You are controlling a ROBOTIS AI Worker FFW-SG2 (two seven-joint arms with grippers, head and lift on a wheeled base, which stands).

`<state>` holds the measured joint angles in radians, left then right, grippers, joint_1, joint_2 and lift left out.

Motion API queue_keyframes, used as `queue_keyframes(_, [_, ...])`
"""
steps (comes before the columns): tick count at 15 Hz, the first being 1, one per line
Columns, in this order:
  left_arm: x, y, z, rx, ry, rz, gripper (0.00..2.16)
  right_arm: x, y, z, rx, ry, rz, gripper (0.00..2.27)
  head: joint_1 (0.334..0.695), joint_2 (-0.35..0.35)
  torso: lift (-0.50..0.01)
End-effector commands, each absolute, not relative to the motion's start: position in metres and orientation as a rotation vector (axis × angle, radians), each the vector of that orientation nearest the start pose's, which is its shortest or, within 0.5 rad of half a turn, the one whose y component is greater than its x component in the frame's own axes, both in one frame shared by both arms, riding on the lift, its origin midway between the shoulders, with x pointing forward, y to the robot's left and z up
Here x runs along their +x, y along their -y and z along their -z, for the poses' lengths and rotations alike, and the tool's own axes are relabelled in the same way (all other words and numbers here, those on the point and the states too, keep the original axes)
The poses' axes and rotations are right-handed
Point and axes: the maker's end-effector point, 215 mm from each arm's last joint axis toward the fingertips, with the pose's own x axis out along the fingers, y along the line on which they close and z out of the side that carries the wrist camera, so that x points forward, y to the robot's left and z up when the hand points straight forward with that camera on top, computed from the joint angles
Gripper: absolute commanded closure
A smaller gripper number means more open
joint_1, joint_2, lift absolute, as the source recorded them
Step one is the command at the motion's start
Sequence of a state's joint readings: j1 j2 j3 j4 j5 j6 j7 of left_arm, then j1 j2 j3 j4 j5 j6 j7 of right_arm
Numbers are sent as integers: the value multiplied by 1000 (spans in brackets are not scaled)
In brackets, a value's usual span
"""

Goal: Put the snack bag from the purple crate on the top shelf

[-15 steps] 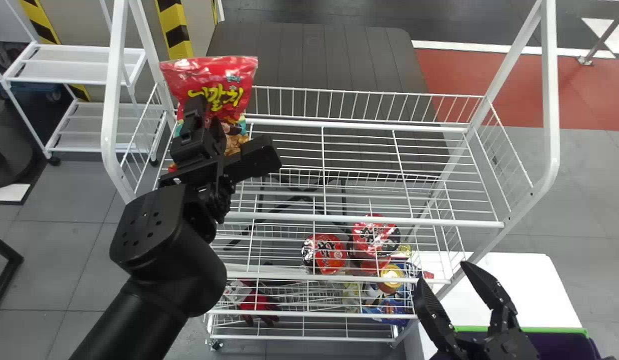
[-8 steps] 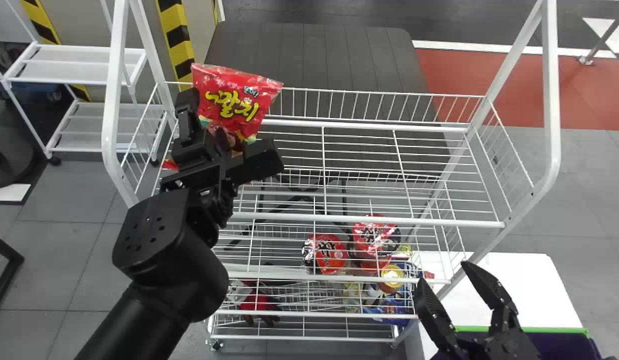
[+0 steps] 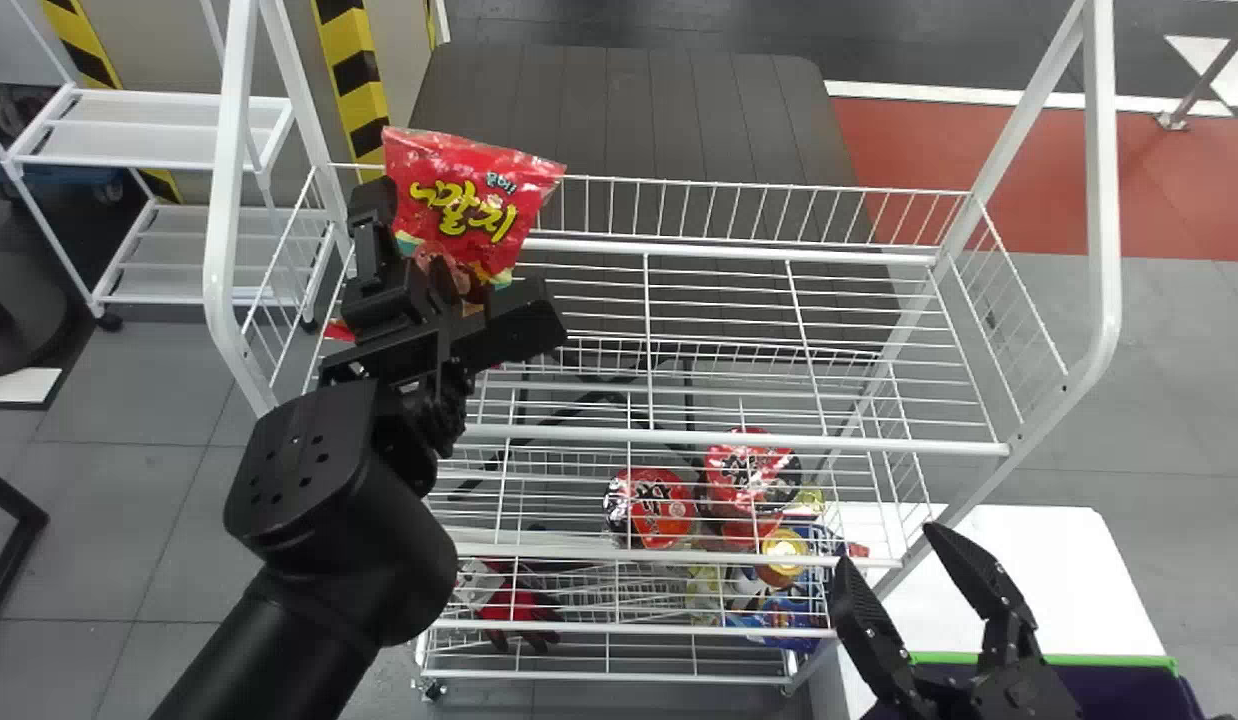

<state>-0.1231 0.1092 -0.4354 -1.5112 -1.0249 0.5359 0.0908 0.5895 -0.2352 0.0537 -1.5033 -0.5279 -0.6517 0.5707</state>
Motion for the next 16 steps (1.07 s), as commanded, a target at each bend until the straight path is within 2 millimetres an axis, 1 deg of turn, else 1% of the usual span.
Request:
queue_keyframes(1, [604, -177, 373, 1221, -161, -35, 184, 330, 223, 436, 249, 51, -419, 97, 695, -59, 0])
queue_keyframes(3, [603, -175, 370, 1219, -156, -35, 184, 330, 223, 436, 250, 51, -418, 97, 695, -58, 0])
queue_keyframes(5, [600, -173, 373, 1217, -158, -30, 184, 330, 223, 436, 250, 51, -418, 97, 695, -58, 0])
queue_keyframes(11, [580, -171, 384, 1215, -166, -24, 184, 332, 224, 435, 246, 55, -420, 97, 695, -63, 0])
queue_keyframes(12, [576, -170, 383, 1218, -162, -26, 184, 332, 223, 435, 248, 55, -420, 97, 695, -63, 0])
queue_keyframes(13, [571, -170, 388, 1225, -170, -22, 184, 332, 223, 434, 249, 55, -419, 97, 695, -64, 0])
queue_keyframes(16, [562, -160, 390, 1233, -171, 6, 184, 332, 222, 435, 250, 55, -422, 97, 695, -69, 0])
